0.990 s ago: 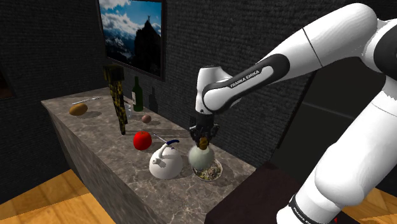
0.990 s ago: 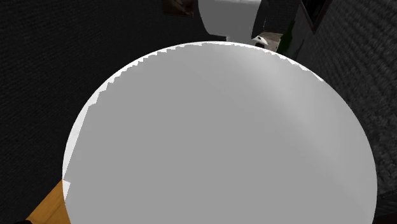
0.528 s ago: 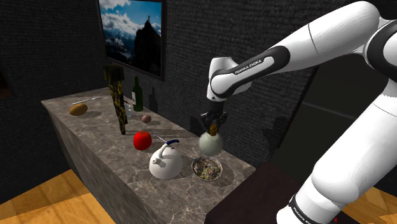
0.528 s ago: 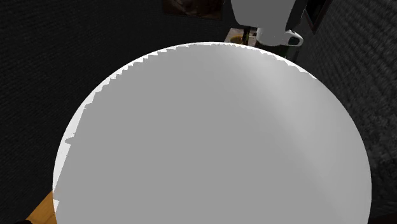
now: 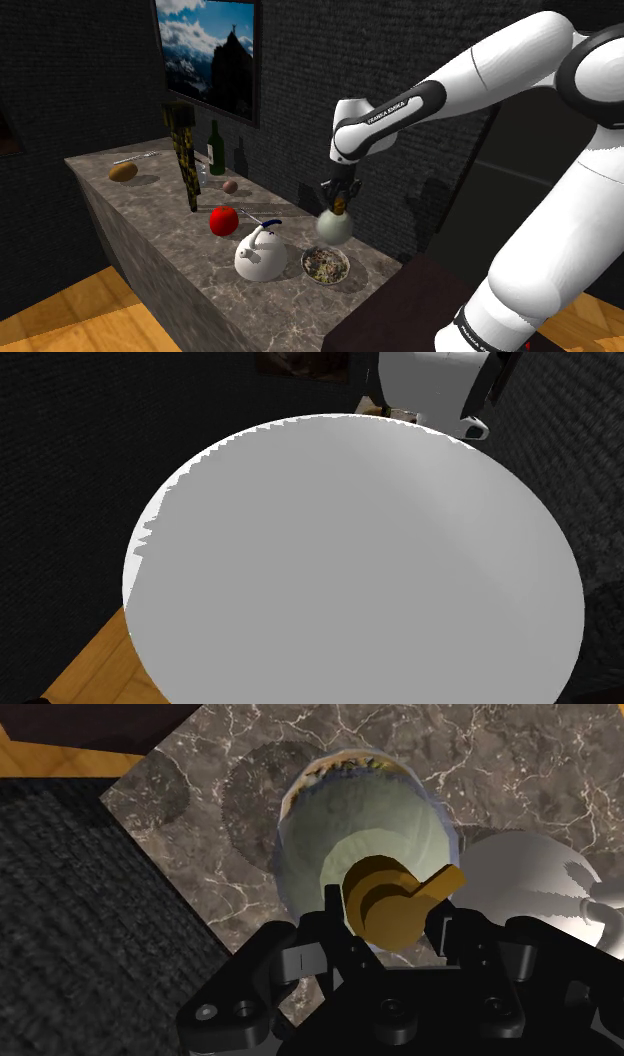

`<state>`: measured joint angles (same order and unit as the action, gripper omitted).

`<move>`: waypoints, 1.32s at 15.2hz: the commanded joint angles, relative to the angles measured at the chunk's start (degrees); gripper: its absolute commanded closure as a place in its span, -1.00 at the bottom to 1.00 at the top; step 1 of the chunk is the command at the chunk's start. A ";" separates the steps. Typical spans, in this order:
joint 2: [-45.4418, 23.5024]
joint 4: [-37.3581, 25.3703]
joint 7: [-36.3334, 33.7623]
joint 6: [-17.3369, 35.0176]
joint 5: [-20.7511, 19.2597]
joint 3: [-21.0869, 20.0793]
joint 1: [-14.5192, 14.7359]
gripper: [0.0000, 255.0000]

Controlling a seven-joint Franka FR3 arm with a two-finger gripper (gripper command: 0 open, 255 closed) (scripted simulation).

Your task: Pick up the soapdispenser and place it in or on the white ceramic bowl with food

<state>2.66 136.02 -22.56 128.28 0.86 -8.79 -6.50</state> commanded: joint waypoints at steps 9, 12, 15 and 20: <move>-5.67 2.19 -0.89 7.86 -1.13 -0.05 0.05 1.00; -7.62 2.61 -1.21 10.21 -1.59 0.01 0.07 1.00; -9.67 2.92 -1.58 12.54 -2.11 0.11 0.12 1.00; -11.52 3.08 -1.92 14.53 -2.60 0.24 0.19 1.00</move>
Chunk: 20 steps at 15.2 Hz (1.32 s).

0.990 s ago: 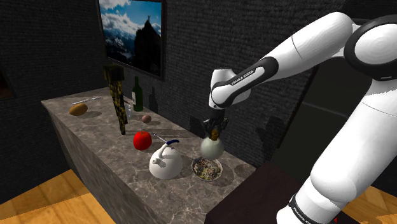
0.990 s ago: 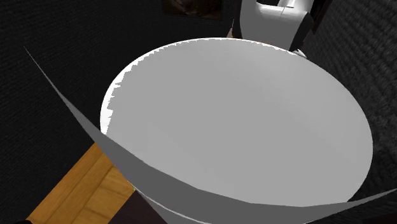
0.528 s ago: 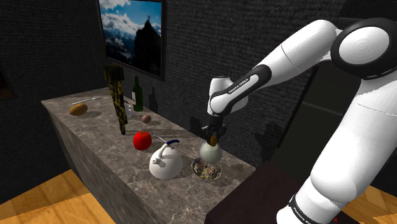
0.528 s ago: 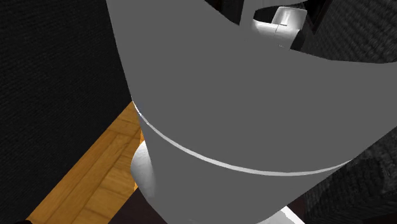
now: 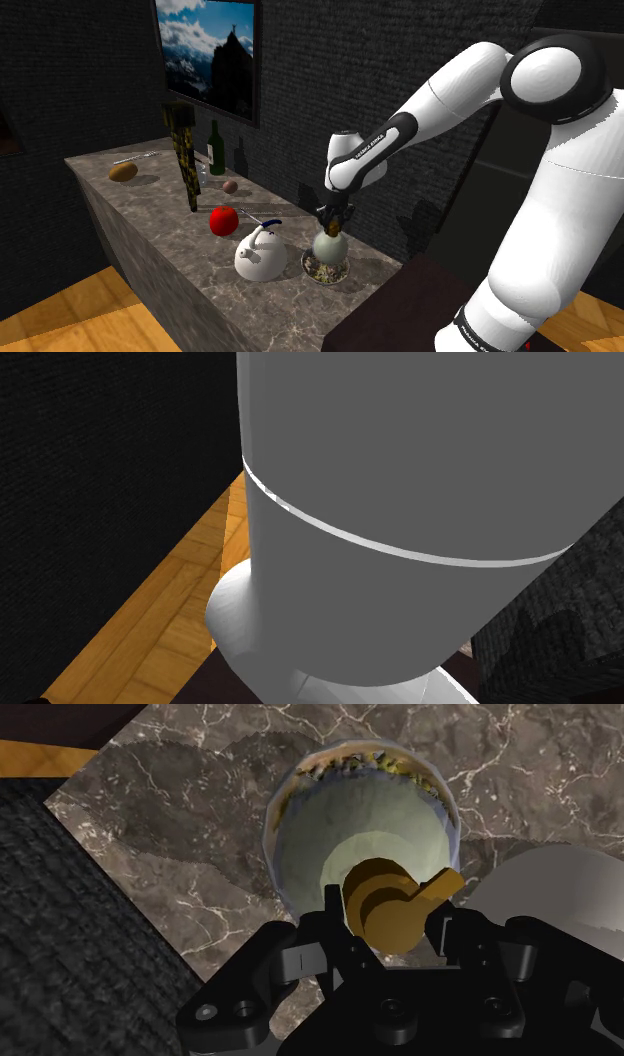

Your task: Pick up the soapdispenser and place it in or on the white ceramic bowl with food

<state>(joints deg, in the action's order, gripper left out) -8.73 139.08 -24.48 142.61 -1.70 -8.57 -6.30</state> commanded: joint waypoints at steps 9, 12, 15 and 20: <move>-0.14 0.01 -0.01 0.20 -0.04 0.02 0.00 -1.00; -0.14 0.01 -0.01 0.20 -0.04 0.02 0.00 -1.00; 4.49 -1.38 0.85 -5.77 1.15 -0.27 -0.19 -1.00; 5.60 -1.87 1.03 -7.34 1.41 -0.29 -0.19 -1.00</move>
<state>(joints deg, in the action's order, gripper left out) -3.23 137.21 -23.48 135.37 -0.32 -8.86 -6.48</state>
